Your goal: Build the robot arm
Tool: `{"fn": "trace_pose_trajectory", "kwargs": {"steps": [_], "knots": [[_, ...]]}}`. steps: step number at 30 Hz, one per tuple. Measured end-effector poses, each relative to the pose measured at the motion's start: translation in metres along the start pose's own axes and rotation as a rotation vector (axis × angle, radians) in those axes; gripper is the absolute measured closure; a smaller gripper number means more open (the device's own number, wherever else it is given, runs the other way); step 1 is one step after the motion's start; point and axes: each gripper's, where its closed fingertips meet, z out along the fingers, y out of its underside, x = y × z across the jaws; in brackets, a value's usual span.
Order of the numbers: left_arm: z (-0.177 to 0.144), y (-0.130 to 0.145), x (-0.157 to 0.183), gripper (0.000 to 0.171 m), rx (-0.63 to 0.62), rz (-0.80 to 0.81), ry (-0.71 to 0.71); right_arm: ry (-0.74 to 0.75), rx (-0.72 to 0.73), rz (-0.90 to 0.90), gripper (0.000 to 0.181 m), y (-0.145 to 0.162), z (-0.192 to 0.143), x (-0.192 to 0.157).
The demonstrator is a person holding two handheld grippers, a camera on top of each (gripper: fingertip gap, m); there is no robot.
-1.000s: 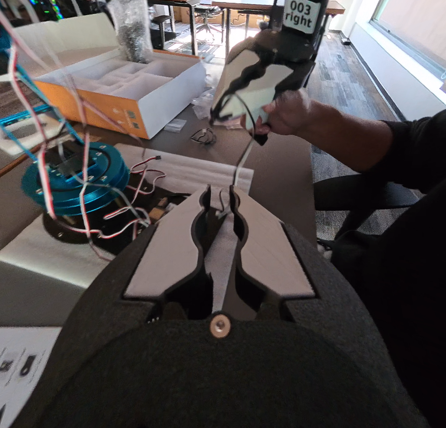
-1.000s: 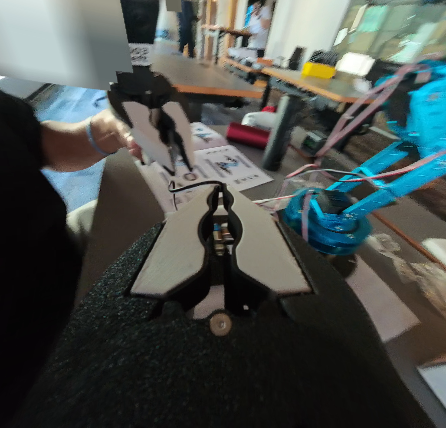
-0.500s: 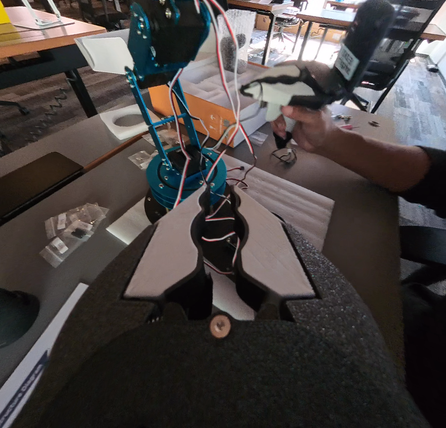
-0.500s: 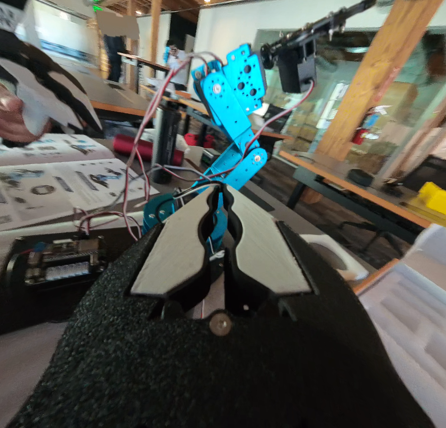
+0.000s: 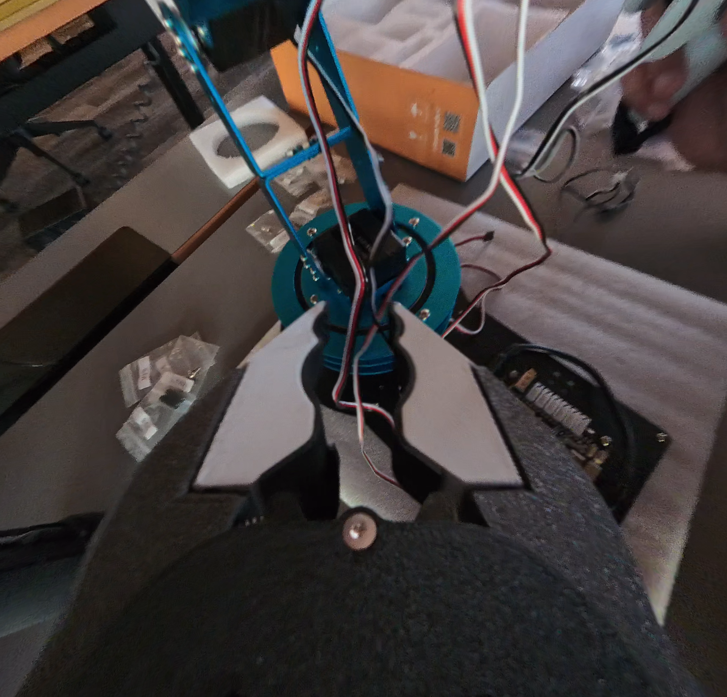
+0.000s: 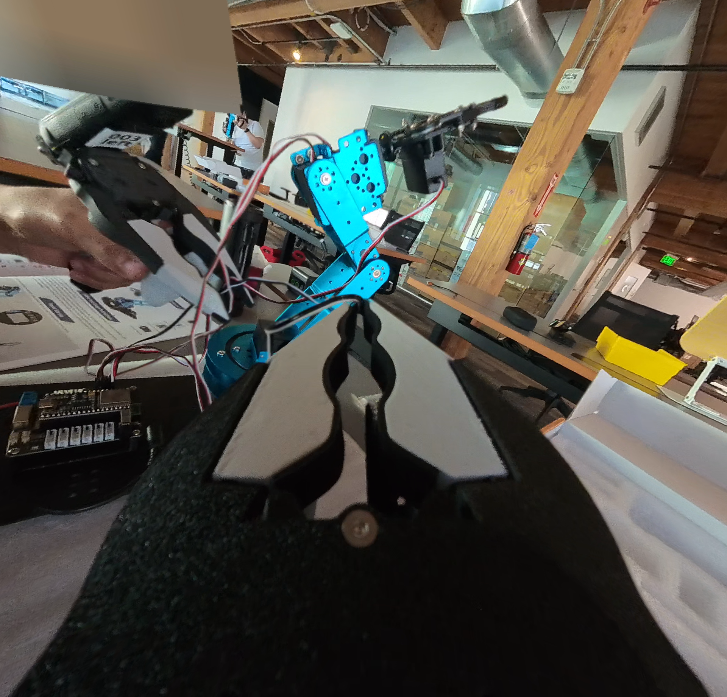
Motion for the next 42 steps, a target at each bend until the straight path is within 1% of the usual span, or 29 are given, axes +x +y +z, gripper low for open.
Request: {"fn": "trace_pose_trajectory", "kwargs": {"steps": [1,2,6,9,11,13,15,17,18,19,20,22,24,26,27,28,29,31,33,35,39,40,42], "knots": [[0.002,0.004,-0.002,0.158,-0.022,0.024,-0.021,-0.006,-0.008,-0.003,0.180,0.002,0.001,-0.002],[0.001,0.007,-0.004,0.167,-0.033,0.046,-0.040,-0.014,-0.014,-0.008,0.180,0.004,0.003,-0.005],[-0.009,0.009,-0.009,0.169,-0.023,0.056,-0.066,-0.038,-0.051,-0.089,0.180,0.013,0.009,-0.021],[-0.017,0.009,-0.007,0.170,-0.003,0.032,-0.022,-0.063,-0.116,-0.181,0.180,0.028,0.015,-0.034],[-0.021,0.009,-0.001,0.170,0.022,0.005,0.032,-0.073,-0.150,-0.162,0.180,0.040,0.019,-0.037],[-0.025,0.005,0.006,0.170,0.073,-0.017,0.099,-0.084,-0.192,-0.089,0.181,0.053,0.023,-0.036],[-0.028,0.004,0.008,0.169,0.109,-0.036,0.124,-0.108,-0.230,0.045,0.181,0.064,0.027,-0.032],[-0.029,0.002,0.006,0.169,0.137,-0.063,0.134,-0.230,-0.316,0.301,0.181,0.079,0.035,-0.038],[-0.029,0.001,0.008,0.169,0.154,-0.077,0.152,-0.274,-0.337,0.420,0.180,0.081,0.040,-0.037],[-0.029,-0.001,0.009,0.169,0.175,-0.083,0.165,-0.283,-0.326,0.489,0.181,0.078,0.047,-0.030],[-0.029,-0.002,0.009,0.169,0.193,-0.078,0.165,-0.295,-0.341,0.531,0.180,0.078,0.054,-0.023],[-0.028,-0.001,0.006,0.169,0.209,-0.062,0.139,-0.356,-0.474,0.586,0.180,0.090,0.066,-0.018],[-0.026,0.000,0.005,0.169,0.222,-0.065,0.128,-0.365,-0.579,0.596,0.181,0.101,0.080,-0.007],[-0.024,0.001,0.005,0.169,0.225,-0.075,0.134,-0.473,-0.669,0.633,0.181,0.103,0.088,-0.007],[-0.024,0.001,0.004,0.170,0.228,-0.079,0.135,-0.517,-0.716,0.623,0.181,0.106,0.091,-0.006],[-0.024,0.001,0.004,0.169,0.232,-0.087,0.140,-0.591,-0.753,0.621,0.181,0.107,0.093,-0.007],[-0.024,0.000,0.005,0.169,0.236,-0.098,0.153,-0.682,-0.775,0.636,0.181,0.105,0.094,-0.012],[-0.025,0.000,0.007,0.170,0.246,-0.123,0.177,-0.814,-0.806,0.689,0.181,0.102,0.098,-0.020],[-0.026,0.002,0.008,0.170,0.250,-0.122,0.186,-0.903,-0.903,0.784,0.181,0.109,0.100,-0.028],[-0.027,0.002,0.006,0.169,0.252,-0.102,0.164,-0.999,-0.911,0.894,0.181,0.106,0.106,-0.034],[-0.023,-0.001,0.009,0.169,0.252,-0.093,0.156,-1.117,-0.959,1.077,0.180,0.111,0.113,-0.040],[-0.018,-0.001,0.008,0.169,0.237,-0.099,0.137,-1.149,-0.968,1.123,0.181,0.110,0.112,-0.043],[-0.009,-0.001,0.001,0.168,0.207,-0.120,0.079,-1.192,-1.018,1.150,0.181,0.112,0.107,-0.048]]}}
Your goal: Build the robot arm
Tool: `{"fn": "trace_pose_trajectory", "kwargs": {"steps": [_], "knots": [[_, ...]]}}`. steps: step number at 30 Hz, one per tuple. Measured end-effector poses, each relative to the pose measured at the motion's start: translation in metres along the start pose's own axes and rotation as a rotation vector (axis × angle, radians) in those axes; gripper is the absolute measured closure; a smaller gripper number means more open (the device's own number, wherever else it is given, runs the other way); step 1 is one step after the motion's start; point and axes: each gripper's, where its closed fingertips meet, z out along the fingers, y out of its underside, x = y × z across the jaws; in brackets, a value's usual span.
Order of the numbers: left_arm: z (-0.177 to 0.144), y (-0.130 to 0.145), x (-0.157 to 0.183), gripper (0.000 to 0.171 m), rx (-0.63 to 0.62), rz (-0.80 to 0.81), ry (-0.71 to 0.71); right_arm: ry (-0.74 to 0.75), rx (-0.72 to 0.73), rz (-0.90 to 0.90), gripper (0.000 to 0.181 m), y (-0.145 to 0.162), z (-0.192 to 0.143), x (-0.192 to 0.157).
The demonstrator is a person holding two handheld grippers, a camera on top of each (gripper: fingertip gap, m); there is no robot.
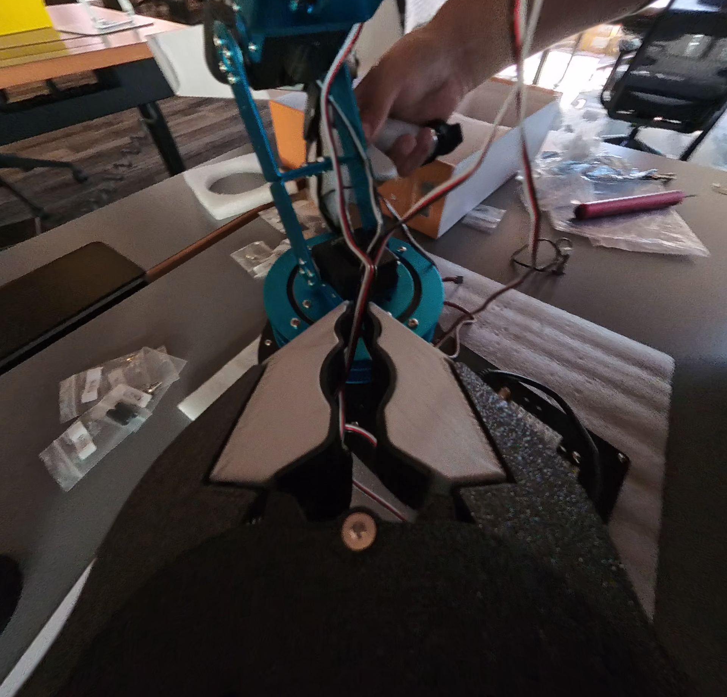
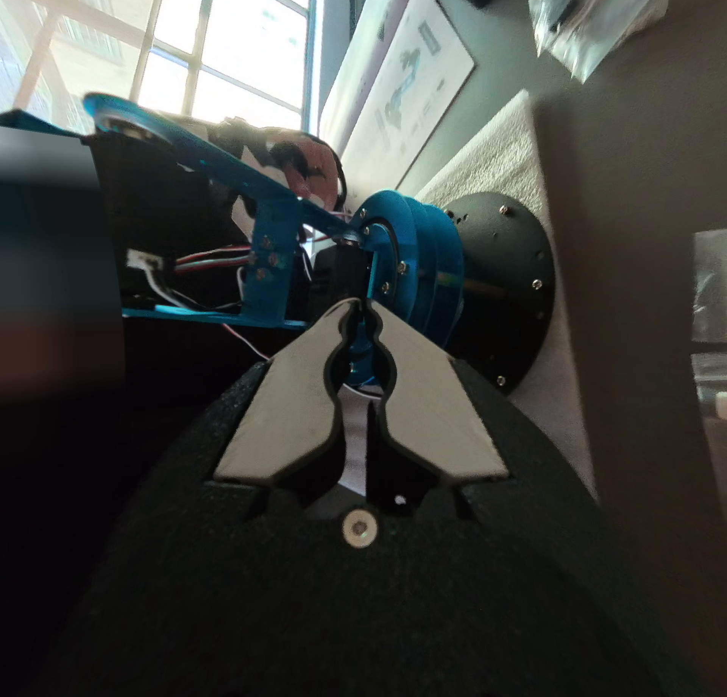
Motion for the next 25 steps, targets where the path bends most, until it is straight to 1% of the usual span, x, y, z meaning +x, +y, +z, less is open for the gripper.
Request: {"fn": "trace_pose_trajectory", "kwargs": {"steps": [2,3,7,10,11,15,16,18,19,20,21,22,23,25], "knots": [[0.007,-0.003,-0.005,0.163,-0.010,-0.028,-0.052,-0.024,-0.017,0.024,0.181,0.001,0.001,-0.002],[0.011,-0.004,-0.005,0.158,-0.014,-0.052,-0.060,-0.021,-0.021,0.035,0.181,0.001,0.001,-0.002],[0.028,-0.001,-0.004,0.145,-0.057,-0.184,-0.093,-0.039,-0.113,0.060,0.181,0.008,-0.002,0.002],[0.034,0.001,-0.007,0.131,-0.097,-0.239,-0.155,-0.129,-0.151,0.077,0.181,0.001,-0.006,-0.002],[0.035,0.000,-0.007,0.132,-0.105,-0.247,-0.170,-0.132,-0.183,0.050,0.181,0.000,-0.006,-0.001],[0.033,0.001,-0.006,0.133,-0.135,-0.283,-0.249,-0.213,-0.326,-0.099,0.180,0.000,-0.011,-0.006],[0.033,0.003,-0.005,0.132,-0.147,-0.303,-0.263,-0.214,-0.364,-0.166,0.180,0.001,-0.012,-0.003],[0.035,0.004,0.001,0.132,-0.163,-0.350,-0.259,-0.156,-0.424,-0.307,0.180,0.000,-0.016,0.014],[0.036,0.003,0.004,0.128,-0.158,-0.373,-0.251,-0.170,-0.445,-0.369,0.180,-0.001,-0.019,0.015],[0.038,0.003,0.005,0.123,-0.154,-0.387,-0.248,-0.165,-0.451,-0.464,0.180,-0.003,-0.024,0.017],[0.040,0.003,0.005,0.124,-0.158,-0.390,-0.257,-0.150,-0.437,-0.549,0.180,-0.008,-0.027,0.020],[0.041,0.004,0.004,0.123,-0.166,-0.388,-0.269,-0.170,-0.420,-0.587,0.180,-0.012,-0.030,0.017],[0.043,0.006,0.002,0.124,-0.180,-0.385,-0.280,-0.211,-0.395,-0.627,0.180,-0.015,-0.032,0.012],[0.047,0.009,0.000,0.125,-0.200,-0.358,-0.299,-0.296,-0.303,-0.855,0.180,-0.016,-0.031,0.004]]}}
